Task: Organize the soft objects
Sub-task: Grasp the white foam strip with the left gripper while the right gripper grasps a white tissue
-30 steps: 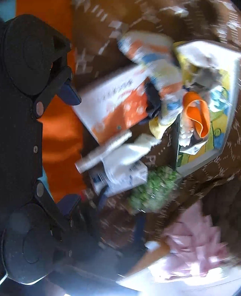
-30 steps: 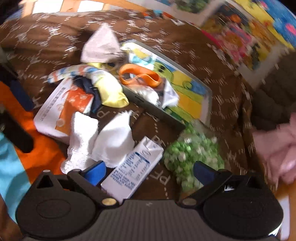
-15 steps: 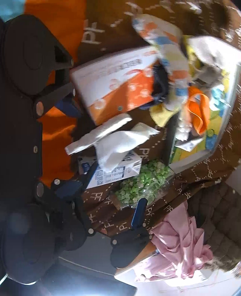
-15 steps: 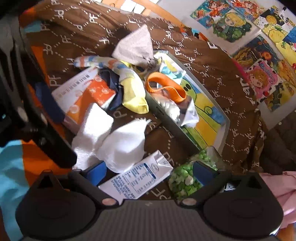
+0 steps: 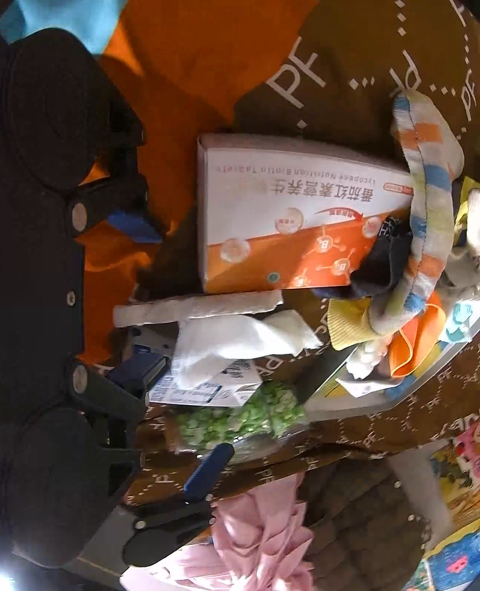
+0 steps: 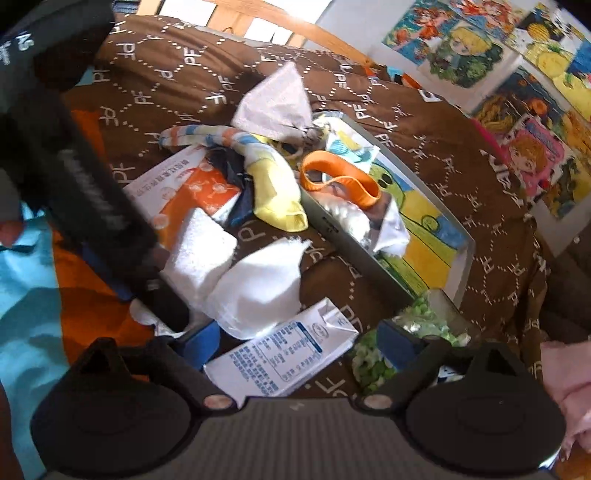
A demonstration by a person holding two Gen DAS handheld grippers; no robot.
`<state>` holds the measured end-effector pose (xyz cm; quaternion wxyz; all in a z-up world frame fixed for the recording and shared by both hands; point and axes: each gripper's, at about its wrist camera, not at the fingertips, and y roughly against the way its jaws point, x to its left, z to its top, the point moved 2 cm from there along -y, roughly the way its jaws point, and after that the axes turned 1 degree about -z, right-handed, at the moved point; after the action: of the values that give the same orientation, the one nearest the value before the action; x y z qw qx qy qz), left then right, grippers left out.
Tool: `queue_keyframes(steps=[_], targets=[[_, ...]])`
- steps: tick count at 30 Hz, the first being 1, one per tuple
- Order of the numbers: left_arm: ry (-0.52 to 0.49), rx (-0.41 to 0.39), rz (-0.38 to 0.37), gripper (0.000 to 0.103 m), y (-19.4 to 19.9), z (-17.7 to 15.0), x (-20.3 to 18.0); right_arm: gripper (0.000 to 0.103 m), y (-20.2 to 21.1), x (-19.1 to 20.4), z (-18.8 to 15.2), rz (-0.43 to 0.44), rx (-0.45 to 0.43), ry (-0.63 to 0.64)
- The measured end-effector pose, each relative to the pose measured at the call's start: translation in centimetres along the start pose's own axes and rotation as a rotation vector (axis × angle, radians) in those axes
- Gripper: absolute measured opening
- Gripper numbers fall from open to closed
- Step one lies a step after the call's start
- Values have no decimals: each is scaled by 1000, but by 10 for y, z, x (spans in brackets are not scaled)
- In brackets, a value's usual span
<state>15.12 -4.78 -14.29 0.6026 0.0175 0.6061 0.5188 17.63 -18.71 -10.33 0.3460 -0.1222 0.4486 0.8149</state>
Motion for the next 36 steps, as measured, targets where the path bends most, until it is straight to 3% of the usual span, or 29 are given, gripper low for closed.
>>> queue_keyframes(steps=[8,13,18,29,31,36], targets=[[156,-52,-17,55,-9,5,12,77,-18,16,6,-32,27,70],[201,-63,-30,46,-17,7,15,65,-26,23,7,-36,40,108],[201,-50,-35,40,-21,8,15,57,-34,30,11,-55,35,148],[167,-36,-27,36,-25,9,17,55,-42,29,12,-33,39,142],[170,-36,-29,35,-25,9,18,45,-41,30,12,-20,37,146],[159,-39,-28,33,-25,8,16,30,-38,35,10,-24,47,188]])
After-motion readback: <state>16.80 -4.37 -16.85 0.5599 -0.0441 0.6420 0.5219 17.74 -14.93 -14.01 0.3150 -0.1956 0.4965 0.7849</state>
